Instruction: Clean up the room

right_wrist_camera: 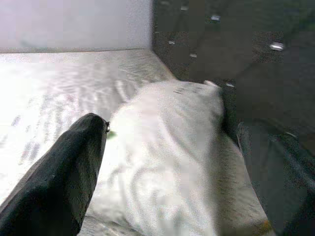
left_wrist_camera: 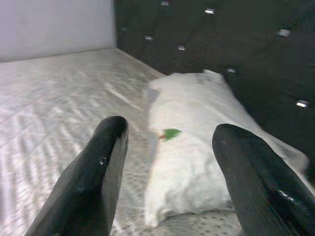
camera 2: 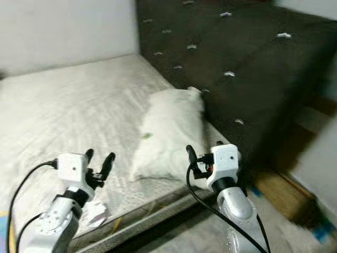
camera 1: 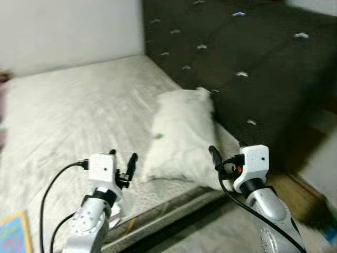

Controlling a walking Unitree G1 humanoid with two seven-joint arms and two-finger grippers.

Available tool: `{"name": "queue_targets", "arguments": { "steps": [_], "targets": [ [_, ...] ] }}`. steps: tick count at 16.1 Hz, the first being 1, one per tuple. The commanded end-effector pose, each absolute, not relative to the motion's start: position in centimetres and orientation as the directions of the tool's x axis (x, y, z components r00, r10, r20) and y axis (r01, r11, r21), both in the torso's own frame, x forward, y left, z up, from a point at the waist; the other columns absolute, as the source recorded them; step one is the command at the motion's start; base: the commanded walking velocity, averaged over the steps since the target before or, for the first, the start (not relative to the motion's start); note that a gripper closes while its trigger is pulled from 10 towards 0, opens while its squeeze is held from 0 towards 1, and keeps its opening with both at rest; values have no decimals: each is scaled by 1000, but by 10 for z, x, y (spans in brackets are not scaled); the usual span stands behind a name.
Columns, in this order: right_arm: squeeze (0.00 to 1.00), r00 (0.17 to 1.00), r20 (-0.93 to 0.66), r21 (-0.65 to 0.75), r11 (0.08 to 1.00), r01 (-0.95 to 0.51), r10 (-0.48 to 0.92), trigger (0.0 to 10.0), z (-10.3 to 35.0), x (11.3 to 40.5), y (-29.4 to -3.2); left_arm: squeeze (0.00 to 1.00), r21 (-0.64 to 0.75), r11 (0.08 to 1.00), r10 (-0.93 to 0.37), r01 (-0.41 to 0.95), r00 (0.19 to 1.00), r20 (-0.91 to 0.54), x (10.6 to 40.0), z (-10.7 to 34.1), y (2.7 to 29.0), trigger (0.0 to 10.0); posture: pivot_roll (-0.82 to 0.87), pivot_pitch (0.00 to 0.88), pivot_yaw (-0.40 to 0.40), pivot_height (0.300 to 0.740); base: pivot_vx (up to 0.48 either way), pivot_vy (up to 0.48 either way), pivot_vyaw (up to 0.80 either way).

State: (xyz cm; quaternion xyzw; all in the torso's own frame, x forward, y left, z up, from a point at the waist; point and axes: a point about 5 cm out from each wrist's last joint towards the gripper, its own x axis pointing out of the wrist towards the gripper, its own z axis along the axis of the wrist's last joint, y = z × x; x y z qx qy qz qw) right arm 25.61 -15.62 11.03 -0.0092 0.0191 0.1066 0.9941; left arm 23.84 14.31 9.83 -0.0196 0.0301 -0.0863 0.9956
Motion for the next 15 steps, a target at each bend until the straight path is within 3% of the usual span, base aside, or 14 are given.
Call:
{"name": "queue_targets", "arguments": {
  "steps": [1,3,6,7,10,11,12,14,15],
  "targets": [
    [0,971,-58,-21,972,-232,231,10000,107,255,-157,0,-12,986,-167,167,985,-45,241,99,143,10000,-30,0,-47,740,0,0,800],
    [0,973,-70,-61,973,-223,219,10000,101,255,-158,0,51,975,-216,217,976,-27,238,100,138,10000,-41,0,-37,740,0,0,800],
    [0,982,-51,-70,980,-186,182,10000,97,262,-154,0,32,975,-216,218,975,-53,233,94,141,10000,-18,0,-18,740,0,0,800],
    [0,973,-50,-54,972,-227,224,10000,92,268,-138,0,33,978,-204,206,978,-47,236,95,144,10000,2,0,-25,740,0,0,800],
    [0,975,-73,-112,970,-217,210,10000,87,293,-141,0,7,986,-166,166,986,-36,259,95,137,10000,-50,0,-48,740,0,0,800],
    [0,985,-25,-151,973,-173,171,10000,103,305,-149,0,94,970,-228,225,973,31,268,111,128,10000,-59,0,-72,740,0,0,0],
    [0,974,50,-156,965,-211,221,10000,125,313,-144,0,173,952,-273,254,958,92,272,127,125,10000,-39,0,-70,740,0,0,0],
    [0,971,42,-176,958,-226,237,10000,118,314,-140,0,148,971,-199,187,978,69,271,119,138,10000,-38,0,-44,740,0,0,0],
    [0,986,7,-110,980,-165,167,10000,107,316,-142,0,112,985,-140,135,990,35,267,111,147,10000,-24,0,-19,740,0,0,0]
  ]
}}
